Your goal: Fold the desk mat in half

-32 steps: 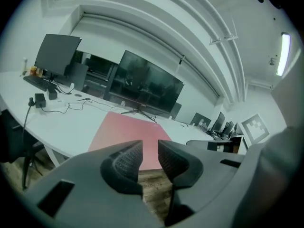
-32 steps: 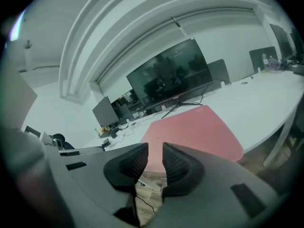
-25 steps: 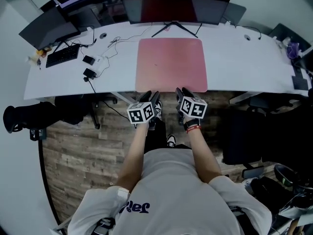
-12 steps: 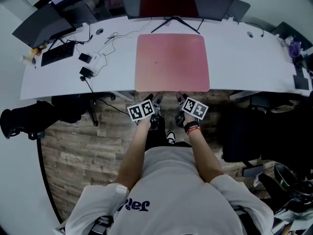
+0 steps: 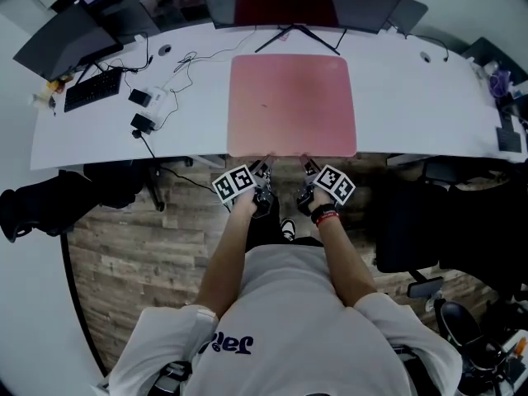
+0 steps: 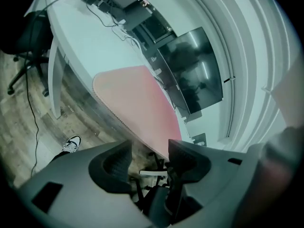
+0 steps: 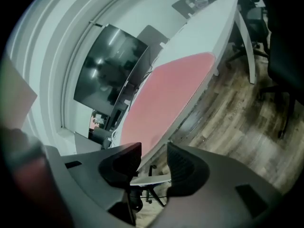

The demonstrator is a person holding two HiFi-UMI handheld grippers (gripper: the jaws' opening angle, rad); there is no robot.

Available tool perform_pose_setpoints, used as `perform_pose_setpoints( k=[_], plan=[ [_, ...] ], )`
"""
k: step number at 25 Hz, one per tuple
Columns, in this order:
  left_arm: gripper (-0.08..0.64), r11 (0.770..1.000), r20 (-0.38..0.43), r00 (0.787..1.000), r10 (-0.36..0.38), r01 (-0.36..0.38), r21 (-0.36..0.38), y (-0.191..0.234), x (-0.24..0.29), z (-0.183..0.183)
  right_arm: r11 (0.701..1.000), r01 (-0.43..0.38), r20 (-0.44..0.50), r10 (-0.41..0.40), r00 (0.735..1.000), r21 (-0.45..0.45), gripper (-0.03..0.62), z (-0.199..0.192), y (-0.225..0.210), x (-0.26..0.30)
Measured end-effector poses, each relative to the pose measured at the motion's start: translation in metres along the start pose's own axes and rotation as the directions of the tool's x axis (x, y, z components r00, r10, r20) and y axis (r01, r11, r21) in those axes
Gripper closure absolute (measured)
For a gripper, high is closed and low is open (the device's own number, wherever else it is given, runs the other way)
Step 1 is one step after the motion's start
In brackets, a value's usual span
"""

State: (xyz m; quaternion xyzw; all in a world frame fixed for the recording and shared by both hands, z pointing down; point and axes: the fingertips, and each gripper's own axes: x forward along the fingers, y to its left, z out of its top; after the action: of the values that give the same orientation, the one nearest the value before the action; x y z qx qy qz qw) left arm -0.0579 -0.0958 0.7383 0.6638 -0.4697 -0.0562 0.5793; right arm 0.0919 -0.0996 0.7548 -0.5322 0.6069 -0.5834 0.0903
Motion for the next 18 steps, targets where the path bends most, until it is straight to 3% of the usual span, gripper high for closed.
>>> perform_pose_setpoints(
  k=[7, 13, 18],
  plan=[
    [0.33, 0.991, 0.024, 1.0, 0.013, -0.009, -0.132, 0.013, 0.011, 0.006, 0.998, -0.003, 0.015, 0.001, 1.0, 0.07, 0.456, 0.009, -0.005, 0.011],
    [0.406, 0.979, 0.033, 0.999, 0.032, -0.024, -0.203, 0.019, 0.02, 0.013, 0.995, 0.008, 0.013, -0.009, 1.0, 0.098, 0.489, 0.011, -0.005, 0.018],
    [0.472, 0.976, 0.031, 0.999, 0.035, -0.028, -0.218, 0.018, 0.021, 0.011, 0.994, 0.006, 0.007, -0.007, 1.0, 0.107, 0.505, 0.011, -0.004, 0.017]
  ],
)
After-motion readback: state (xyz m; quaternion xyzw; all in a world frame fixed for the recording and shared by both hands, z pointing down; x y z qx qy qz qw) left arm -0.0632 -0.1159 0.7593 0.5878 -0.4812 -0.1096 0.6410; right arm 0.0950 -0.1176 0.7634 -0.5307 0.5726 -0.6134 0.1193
